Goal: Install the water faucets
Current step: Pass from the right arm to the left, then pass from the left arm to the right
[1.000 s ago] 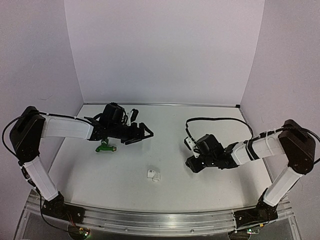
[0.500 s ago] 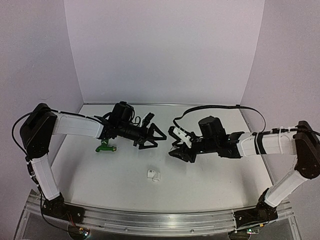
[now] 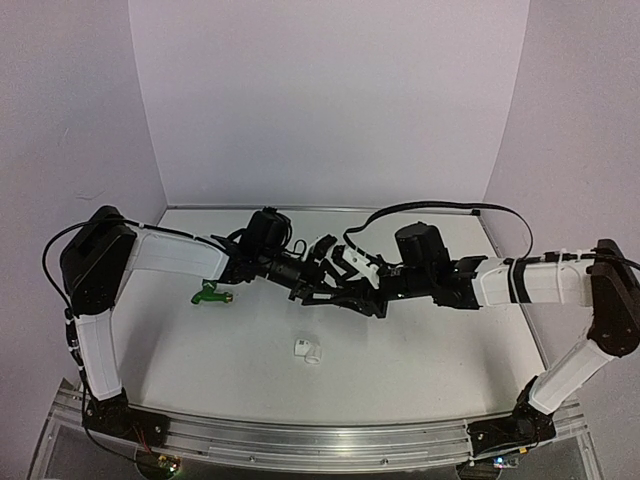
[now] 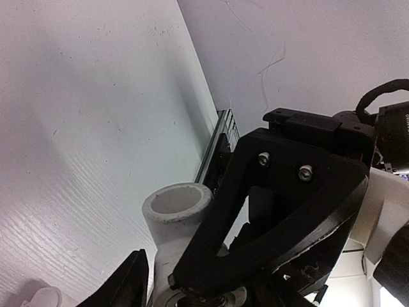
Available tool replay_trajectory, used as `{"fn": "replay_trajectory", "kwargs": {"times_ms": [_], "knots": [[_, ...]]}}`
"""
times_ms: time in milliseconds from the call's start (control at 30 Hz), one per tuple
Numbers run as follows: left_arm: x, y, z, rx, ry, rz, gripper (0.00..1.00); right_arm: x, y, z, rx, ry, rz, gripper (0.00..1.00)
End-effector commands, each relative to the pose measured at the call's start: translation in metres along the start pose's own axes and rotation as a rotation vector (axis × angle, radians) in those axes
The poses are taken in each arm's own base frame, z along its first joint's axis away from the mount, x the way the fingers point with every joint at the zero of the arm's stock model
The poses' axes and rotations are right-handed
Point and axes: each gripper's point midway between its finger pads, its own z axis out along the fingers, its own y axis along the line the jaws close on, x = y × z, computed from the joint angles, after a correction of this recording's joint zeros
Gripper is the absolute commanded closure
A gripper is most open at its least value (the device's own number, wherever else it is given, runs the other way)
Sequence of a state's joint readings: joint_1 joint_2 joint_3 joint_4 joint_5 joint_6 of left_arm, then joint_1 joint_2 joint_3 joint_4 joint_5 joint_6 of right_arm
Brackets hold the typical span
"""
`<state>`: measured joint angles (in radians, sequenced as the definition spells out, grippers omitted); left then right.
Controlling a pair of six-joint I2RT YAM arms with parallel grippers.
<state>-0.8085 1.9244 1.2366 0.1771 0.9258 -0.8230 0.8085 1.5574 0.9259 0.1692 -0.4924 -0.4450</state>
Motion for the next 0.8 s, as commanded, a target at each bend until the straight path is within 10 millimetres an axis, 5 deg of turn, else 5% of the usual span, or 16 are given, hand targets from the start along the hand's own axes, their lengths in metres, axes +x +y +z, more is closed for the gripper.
{"fn": "replay_trajectory", "kwargs": {"times_ms": [0,67,200,367,500,767], "knots": [[-0.009,-0.018,0.005,0.059,0.012,0.041,0.54,-0.02,-0.01,0.003,0.027,-0.045,-0.031,0.87],[-0.009,-0.021,0.005,0.067,0.016,0.045,0.66,-0.014,-0.016,0.005,0.061,-0.022,-0.018,0.83],[-0.013,-0.024,-0.003,0.056,-0.015,0.084,0.93,0.002,-0.029,0.009,0.135,0.031,0.034,0.58],[-0.037,-0.013,-0.031,0.034,-0.088,0.125,1.0,0.016,-0.035,0.002,0.208,0.063,0.121,0.03],[-0.058,-0.024,-0.052,0.083,-0.103,0.22,1.0,0.016,-0.032,-0.012,0.224,0.049,0.16,0.02],[-0.049,-0.063,-0.054,0.214,-0.013,0.413,1.0,-0.02,-0.025,-0.046,0.164,-0.098,0.063,0.04]]}}
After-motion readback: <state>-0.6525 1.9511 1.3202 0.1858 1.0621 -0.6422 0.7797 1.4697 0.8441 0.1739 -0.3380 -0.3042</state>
